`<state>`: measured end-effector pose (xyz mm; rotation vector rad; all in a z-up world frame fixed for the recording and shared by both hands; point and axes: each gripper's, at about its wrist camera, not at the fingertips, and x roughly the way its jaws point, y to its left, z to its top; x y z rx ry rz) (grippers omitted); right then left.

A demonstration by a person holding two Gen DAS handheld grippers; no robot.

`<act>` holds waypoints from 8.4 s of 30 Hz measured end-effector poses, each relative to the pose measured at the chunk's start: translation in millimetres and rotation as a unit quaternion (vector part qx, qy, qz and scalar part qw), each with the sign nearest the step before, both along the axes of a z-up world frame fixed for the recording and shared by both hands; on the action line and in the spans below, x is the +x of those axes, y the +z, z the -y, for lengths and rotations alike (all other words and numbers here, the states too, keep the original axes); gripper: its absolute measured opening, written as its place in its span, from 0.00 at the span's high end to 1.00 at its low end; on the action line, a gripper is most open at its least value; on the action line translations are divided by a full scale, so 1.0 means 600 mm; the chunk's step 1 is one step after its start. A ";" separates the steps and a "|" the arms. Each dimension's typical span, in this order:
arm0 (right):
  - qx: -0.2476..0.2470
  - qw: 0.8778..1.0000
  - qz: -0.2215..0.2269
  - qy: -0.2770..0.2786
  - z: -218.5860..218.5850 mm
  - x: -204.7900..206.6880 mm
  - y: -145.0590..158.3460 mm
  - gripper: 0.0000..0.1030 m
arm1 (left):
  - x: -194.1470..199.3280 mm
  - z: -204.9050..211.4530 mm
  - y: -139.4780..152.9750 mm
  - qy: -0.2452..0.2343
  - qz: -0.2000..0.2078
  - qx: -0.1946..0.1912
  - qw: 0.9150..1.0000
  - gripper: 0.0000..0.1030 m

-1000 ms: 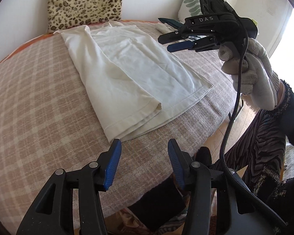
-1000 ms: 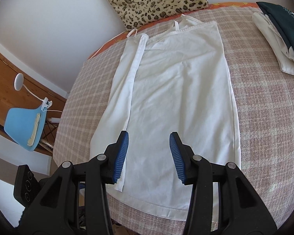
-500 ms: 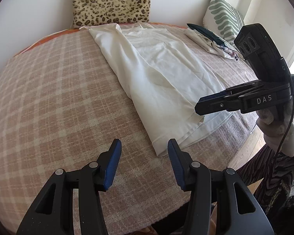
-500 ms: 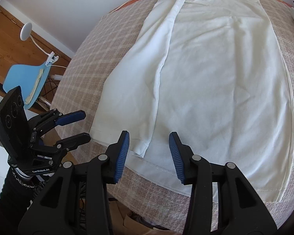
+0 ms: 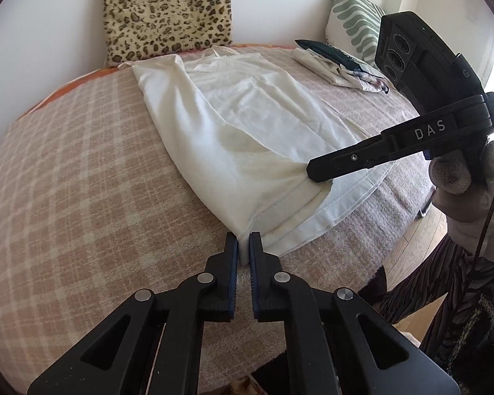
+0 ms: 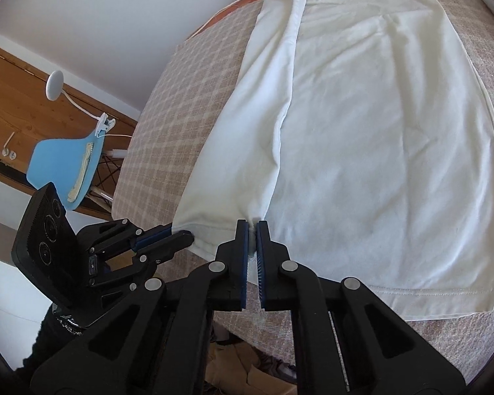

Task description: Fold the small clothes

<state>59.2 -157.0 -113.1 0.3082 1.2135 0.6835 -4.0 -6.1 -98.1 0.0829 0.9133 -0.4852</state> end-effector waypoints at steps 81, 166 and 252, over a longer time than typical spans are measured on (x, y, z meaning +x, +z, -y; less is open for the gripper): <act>-0.066 0.989 0.133 0.001 0.312 0.390 0.193 0.53 | 0.043 0.377 -0.030 -0.083 0.010 -0.038 0.996 0.62; -0.168 0.972 0.161 -0.026 -0.035 0.434 0.146 0.53 | -0.016 0.137 -0.019 0.119 0.025 -0.134 0.984 0.54; -0.216 0.936 0.253 0.113 -0.026 -0.060 0.010 0.88 | 0.050 -0.020 -0.020 0.109 -0.050 -0.055 0.991 0.78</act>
